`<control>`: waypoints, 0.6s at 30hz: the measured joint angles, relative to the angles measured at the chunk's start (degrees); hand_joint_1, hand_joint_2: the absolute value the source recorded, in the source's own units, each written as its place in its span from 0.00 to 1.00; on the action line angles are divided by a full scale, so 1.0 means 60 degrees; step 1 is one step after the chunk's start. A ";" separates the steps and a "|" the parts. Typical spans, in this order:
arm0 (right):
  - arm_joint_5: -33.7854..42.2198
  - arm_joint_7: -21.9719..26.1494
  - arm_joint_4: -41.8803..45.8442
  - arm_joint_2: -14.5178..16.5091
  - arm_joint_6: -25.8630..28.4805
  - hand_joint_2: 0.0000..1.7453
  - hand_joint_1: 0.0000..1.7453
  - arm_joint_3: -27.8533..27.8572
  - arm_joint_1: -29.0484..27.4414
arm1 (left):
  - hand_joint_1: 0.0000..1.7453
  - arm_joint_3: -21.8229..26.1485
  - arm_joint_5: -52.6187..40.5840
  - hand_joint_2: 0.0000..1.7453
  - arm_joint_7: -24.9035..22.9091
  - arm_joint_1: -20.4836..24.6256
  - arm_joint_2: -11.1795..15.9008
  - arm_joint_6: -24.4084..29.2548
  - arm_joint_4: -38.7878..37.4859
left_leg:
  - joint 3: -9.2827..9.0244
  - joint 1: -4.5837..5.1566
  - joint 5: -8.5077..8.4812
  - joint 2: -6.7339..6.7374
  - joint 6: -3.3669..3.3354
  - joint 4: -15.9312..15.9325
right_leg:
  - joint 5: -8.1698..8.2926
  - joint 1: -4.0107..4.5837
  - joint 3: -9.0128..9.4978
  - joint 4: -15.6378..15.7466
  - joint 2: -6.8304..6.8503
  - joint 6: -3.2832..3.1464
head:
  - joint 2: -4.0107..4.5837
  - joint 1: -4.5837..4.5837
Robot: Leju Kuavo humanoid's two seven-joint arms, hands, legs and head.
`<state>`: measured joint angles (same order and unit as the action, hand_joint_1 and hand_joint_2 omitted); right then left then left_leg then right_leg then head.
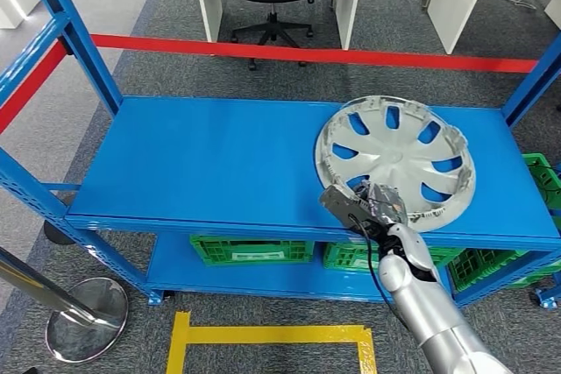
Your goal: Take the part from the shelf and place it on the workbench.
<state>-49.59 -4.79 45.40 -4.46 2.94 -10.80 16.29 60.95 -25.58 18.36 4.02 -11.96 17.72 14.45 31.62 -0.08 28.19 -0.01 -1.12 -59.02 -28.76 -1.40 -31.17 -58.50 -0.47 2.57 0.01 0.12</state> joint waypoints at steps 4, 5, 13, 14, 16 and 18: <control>0.0001 0.0003 -0.0085 0.0000 0.0005 1.00 1.00 -0.0024 0.0049 | 0.00 0.0026 0.0009 0.00 0.0001 0.0001 -0.0001 0.0001 0.0000 | 0.0000 -0.0001 0.0001 0.0001 0.0000 0.0000 | -0.0002 0.0001 -0.0001 0.0001 -0.0002 -0.0001 | 0.0001 -0.0003; -0.0002 0.0004 -0.0101 -0.0001 0.0006 1.00 1.00 -0.0035 0.0060 | 0.00 0.0033 0.0011 0.00 0.0002 0.0001 -0.0002 -0.0001 0.0000 | 0.0000 -0.0001 0.0001 0.0001 0.0000 0.0000 | -0.0002 0.0001 -0.0002 0.0001 -0.0003 -0.0001 | 0.0000 -0.0001; -0.0054 0.0234 -0.0089 -0.0081 0.0192 1.00 1.00 -0.0157 0.0094 | 0.00 0.0069 0.0078 0.00 0.0014 0.0001 -0.0017 -0.0081 0.0000 | -0.0001 0.0000 0.0000 0.0002 0.0000 0.0000 | 0.0003 0.0001 0.0002 0.0002 -0.0004 0.0000 | 0.0000 -0.0002; -0.0057 0.0291 -0.0042 -0.0111 0.0235 1.00 1.00 -0.0190 0.0087 | 0.00 0.0085 0.0090 0.00 0.0023 0.0001 -0.0021 -0.0101 0.0000 | 0.0000 0.0000 0.0000 0.0002 0.0000 0.0000 | 0.0003 0.0000 0.0002 0.0002 -0.0004 0.0000 | 0.0001 -0.0002; -0.0061 0.0374 0.0111 -0.0179 0.0297 1.00 1.00 -0.0263 0.0061 | 0.00 0.0119 0.0131 0.00 0.0040 -0.0001 -0.0028 -0.0149 0.0000 | 0.0003 0.0001 -0.0001 0.0002 0.0000 -0.0001 | 0.0004 0.0000 0.0001 0.0002 -0.0002 0.0000 | 0.0000 -0.0002; -0.0046 0.0443 0.0378 -0.0277 0.0329 1.00 1.00 -0.0362 -0.0016 | 0.00 0.0154 0.0162 0.00 0.0056 -0.0003 -0.0031 -0.0189 0.0000 | 0.0014 0.0002 -0.0001 0.0001 0.0000 -0.0002 | 0.0005 -0.0001 -0.0006 0.0002 0.0000 0.0000 | 0.0001 -0.0003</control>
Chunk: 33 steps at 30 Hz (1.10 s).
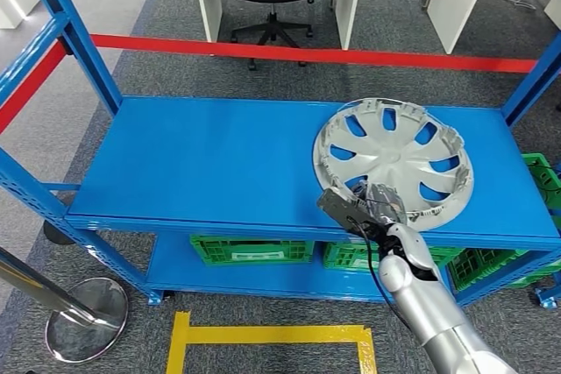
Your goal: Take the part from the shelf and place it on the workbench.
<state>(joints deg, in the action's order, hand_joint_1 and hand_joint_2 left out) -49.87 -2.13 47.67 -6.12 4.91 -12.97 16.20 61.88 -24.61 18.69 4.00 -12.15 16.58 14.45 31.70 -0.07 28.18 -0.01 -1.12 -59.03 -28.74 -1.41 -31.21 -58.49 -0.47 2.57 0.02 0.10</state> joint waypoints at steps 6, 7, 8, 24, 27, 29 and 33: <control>0.0177 0.0099 0.1166 -0.0379 -0.0025 1.00 1.00 -0.0390 -0.0188 | 0.00 0.0104 0.0017 0.00 0.0025 -0.0002 -0.0007 -0.0039 0.0000 | 0.0059 0.0001 -0.0001 -0.0005 0.0000 -0.0007 | 0.0000 -0.0001 -0.0053 -0.0004 0.0016 -0.0001 | 0.0000 0.0002; 0.0187 0.0108 0.1313 -0.0427 -0.0029 1.00 1.00 -0.0436 -0.0190 | 0.00 0.0115 0.0017 0.00 0.0031 -0.0002 -0.0009 -0.0040 0.0000 | 0.0066 0.0001 -0.0001 -0.0007 0.0000 -0.0008 | -0.0001 -0.0001 -0.0058 -0.0004 0.0021 0.0000 | 0.0000 0.0002; 0.0187 0.0127 0.1442 -0.0478 -0.0027 1.00 1.00 -0.0475 -0.0191 | 0.00 0.0123 0.0018 0.00 0.0041 -0.0003 -0.0011 -0.0041 0.0000 | 0.0075 0.0001 -0.0001 -0.0010 0.0000 -0.0008 | -0.0002 -0.0001 -0.0064 -0.0005 0.0025 0.0000 | 0.0000 0.0001; 0.0283 0.0365 0.4579 -0.1828 -0.0158 1.00 1.00 -0.1171 -0.0116 | 0.00 0.0291 0.0199 1.00 0.0467 -0.0013 -0.0028 -0.1290 0.0000 | 0.0134 0.0007 0.0000 -0.0020 0.0000 -0.0010 | -0.0003 -0.0007 -0.0123 -0.0006 0.0030 0.0001 | 0.0000 0.0001; 0.0041 0.0306 0.4992 -0.1996 -0.0124 1.00 1.00 -0.1282 -0.0253 | 0.00 0.0291 0.0188 1.00 0.0573 -0.0015 -0.0030 -0.1359 0.0000 | 0.0134 0.0007 -0.0001 -0.0020 0.0000 -0.0010 | -0.0003 -0.0007 -0.0122 -0.0006 0.0031 0.0001 | -0.0001 0.0001; -0.0131 0.0249 0.5361 -0.2121 -0.0091 1.00 1.00 -0.1349 -0.0400 | 0.00 0.0291 0.0178 1.00 0.0665 -0.0019 -0.0030 -0.1312 0.0000 | 0.0134 0.0007 -0.0001 -0.0020 0.0000 -0.0010 | -0.0003 -0.0007 -0.0122 -0.0007 0.0031 0.0001 | 0.0000 0.0000; -0.0148 0.0286 0.6150 -0.2288 0.0026 1.00 1.00 -0.1458 -0.0731 | 0.00 0.0301 0.0176 1.00 0.0714 -0.0021 -0.0030 -0.1196 0.0000 | 0.0135 0.0007 0.0000 -0.0020 0.0000 -0.0010 | -0.0004 -0.0007 -0.0124 -0.0006 0.0029 0.0001 | 0.0001 0.0002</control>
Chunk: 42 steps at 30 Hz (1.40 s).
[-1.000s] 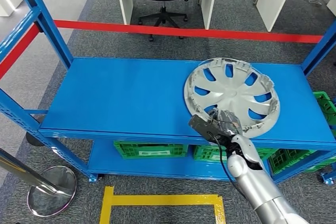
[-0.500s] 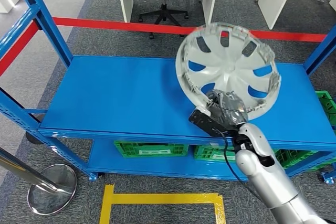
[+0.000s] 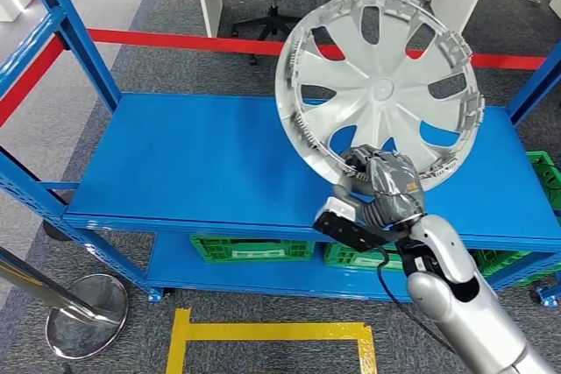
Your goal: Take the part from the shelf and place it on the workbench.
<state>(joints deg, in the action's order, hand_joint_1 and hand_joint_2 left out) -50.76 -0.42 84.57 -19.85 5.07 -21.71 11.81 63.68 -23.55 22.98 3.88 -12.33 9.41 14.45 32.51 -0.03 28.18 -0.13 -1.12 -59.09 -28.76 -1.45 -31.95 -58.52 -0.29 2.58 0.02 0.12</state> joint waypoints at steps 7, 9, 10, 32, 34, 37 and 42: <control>0.0151 0.0930 0.1226 0.0093 0.1559 1.00 1.00 0.0030 -0.1172 | 0.00 0.0002 -0.0140 1.00 0.0250 -0.0002 -0.0016 -0.0076 0.0000 | 0.0013 0.0000 0.0001 -0.0016 -0.0001 0.0001 | -0.0011 0.0000 -0.0001 0.0000 0.0036 -0.0002 | -0.0002 -0.0001; 0.0159 0.1239 0.1539 0.0180 0.1993 1.00 1.00 0.0080 -0.1502 | 0.00 0.0002 -0.0219 1.00 0.0324 0.0002 -0.0017 -0.0076 0.0000 | 0.0013 0.0000 0.0001 -0.0016 -0.0001 0.0001 | -0.0013 0.0000 -0.0001 0.0000 0.0034 -0.0001 | -0.0002 -0.0001; 0.0175 0.1397 0.1690 0.0226 0.2151 1.00 1.00 0.0113 -0.1652 | 0.00 0.0002 -0.0258 1.00 0.0354 0.0004 -0.0016 -0.0080 0.0000 | 0.0012 0.0000 0.0001 -0.0015 -0.0001 0.0001 | -0.0013 0.0000 -0.0001 0.0000 0.0034 0.0000 | -0.0002 -0.0001; 0.0567 0.1994 0.2552 0.0630 0.2279 1.00 1.00 0.0534 -0.3010 | 0.00 0.0001 -0.0571 1.00 0.0319 0.0006 0.0147 -0.0141 0.0000 | -0.0067 -0.0042 -0.0112 0.0021 -0.0335 0.0211 | -0.1053 -0.0048 -0.1346 -0.2496 0.0039 0.0209 | -0.0002 -0.0085; 0.0587 0.1955 0.2541 0.0630 0.2211 1.00 1.00 0.0546 -0.3042 | 0.00 0.0001 -0.0579 1.00 0.0273 0.0006 0.0138 -0.0170 0.0000 | -0.0095 -0.0063 -0.0063 0.0004 -0.0281 0.0174 | -0.0541 -0.0061 -0.1191 -0.2013 0.0047 0.0224 | -0.0001 -0.0088; 0.0649 0.1908 0.2515 0.0630 0.2169 1.00 1.00 0.0558 -0.3066 | 0.00 0.0002 -0.0607 1.00 0.0242 -0.0002 0.0131 -0.0208 0.0000 | -0.0079 -0.0056 0.0058 -0.0026 -0.0101 0.0036 | 0.0181 -0.0052 -0.0424 -0.0374 0.0068 0.0180 | -0.0002 -0.0105; 0.0667 0.1869 0.2501 0.0630 0.2100 1.00 1.00 0.0565 -0.3165 | 0.00 0.0000 -0.0689 1.00 0.0167 -0.0005 0.0146 -0.0205 0.0000 | 0.0009 -0.0047 0.0210 -0.0014 0.0114 -0.0192 | 0.0104 -0.0045 -0.0278 -0.0156 0.0037 -0.0084 | -0.0004 -0.0080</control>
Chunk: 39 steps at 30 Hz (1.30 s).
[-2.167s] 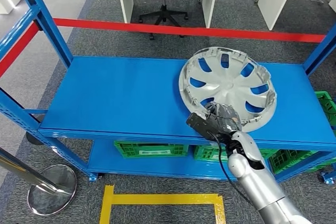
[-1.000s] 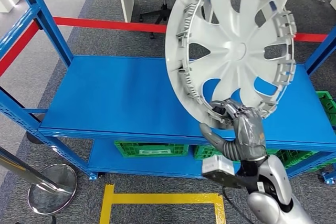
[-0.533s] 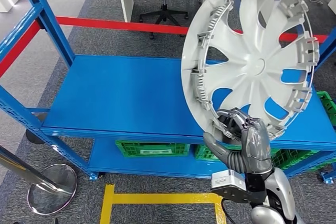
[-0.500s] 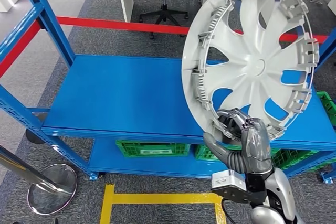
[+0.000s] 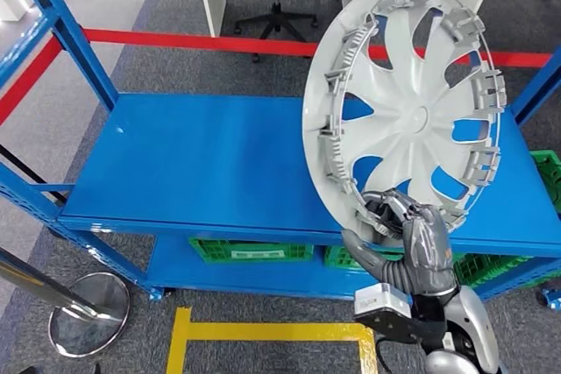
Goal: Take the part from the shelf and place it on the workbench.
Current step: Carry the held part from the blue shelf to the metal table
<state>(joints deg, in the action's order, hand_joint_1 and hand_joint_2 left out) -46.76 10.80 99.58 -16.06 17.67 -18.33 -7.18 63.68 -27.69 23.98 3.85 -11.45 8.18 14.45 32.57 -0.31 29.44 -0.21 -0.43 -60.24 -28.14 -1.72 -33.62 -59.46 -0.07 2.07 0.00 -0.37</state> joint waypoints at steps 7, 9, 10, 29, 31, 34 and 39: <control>0.0047 -0.0040 -0.0007 0.0000 -0.0137 1.00 1.00 -0.0002 -0.0009 | 0.00 -0.0002 -0.0015 1.00 -0.0063 -0.0017 0.0010 -0.0001 0.0000 | 0.1246 -0.0025 0.0888 0.0008 0.0093 -0.2487 | -0.0025 0.0029 0.0083 0.0008 0.0022 -0.0162 | 0.0000 0.0038; 0.0102 -0.0042 -0.0011 0.0000 -0.0200 1.00 1.00 -0.0002 -0.0009 | 0.00 -0.0002 -0.0015 1.00 -0.0077 -0.0018 0.0015 -0.0055 0.0000 | 0.0901 -0.0020 0.0209 0.0006 0.0013 -0.1612 | -0.0030 0.0042 0.0119 0.0000 -0.0002 -0.0165 | 0.0000 0.0036; 0.0135 -0.0043 -0.0012 0.0000 -0.0224 1.00 1.00 -0.0002 -0.0009 | 0.00 -0.0002 -0.0013 1.00 -0.0079 -0.0011 0.0020 -0.0087 0.0000 | 0.0641 -0.0009 -0.0096 -0.0003 -0.0034 -0.1014 | -0.0034 0.0050 0.0121 -0.0001 -0.0014 -0.0157 | 0.0000 0.0034; 0.0328 -0.0041 -0.0102 -0.0004 -0.0393 1.00 1.00 0.0028 -0.0016 | 0.00 0.0002 0.0016 1.00 -0.0065 0.0026 -0.0012 -0.0199 0.0000 | 0.1043 0.0088 -0.1319 0.0008 -0.0202 0.0129 | -0.0753 0.0220 0.1112 0.0341 -0.0016 -0.0018 | 0.0000 -0.0082; 0.0334 -0.0044 -0.0102 -0.0004 -0.0399 1.00 1.00 0.0024 -0.0019 | 0.00 0.0004 0.0015 1.00 -0.0071 0.0015 -0.0012 -0.0185 0.0000 | 0.1094 0.0069 -0.1331 -0.0015 -0.0075 0.0116 | -0.0596 0.0202 0.0966 0.0385 -0.0003 -0.0134 | 0.0000 -0.0108; 0.0333 -0.0049 -0.0102 -0.0004 -0.0406 1.00 1.00 0.0005 -0.0022 | 0.00 0.0005 0.0014 1.00 -0.0076 0.0006 -0.0016 -0.0163 0.0000 | 0.1360 0.0024 -0.0155 -0.0032 0.0105 -0.0843 | -0.0256 0.0154 0.0730 0.0426 0.0043 -0.0318 | 0.0000 -0.0053; 0.0337 -0.0085 -0.0133 -0.0004 -0.0475 1.00 1.00 0.0002 -0.0043 | 0.00 0.0005 0.0021 1.00 -0.0082 0.0026 -0.0015 -0.0163 0.0000 | 0.0887 -0.0052 0.0348 -0.0027 0.0221 -0.2001 | 0.0158 0.0158 0.0106 0.0278 0.0068 -0.0291 | 0.0000 -0.0026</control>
<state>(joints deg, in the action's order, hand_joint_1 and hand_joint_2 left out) -44.74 10.29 98.78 -16.09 14.81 -18.32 -7.44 63.71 -27.56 23.49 4.00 -11.55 7.20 14.45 37.89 -0.62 31.53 -0.37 0.89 -72.25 -27.19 -0.77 -32.98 -57.79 0.34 0.33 0.00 -0.52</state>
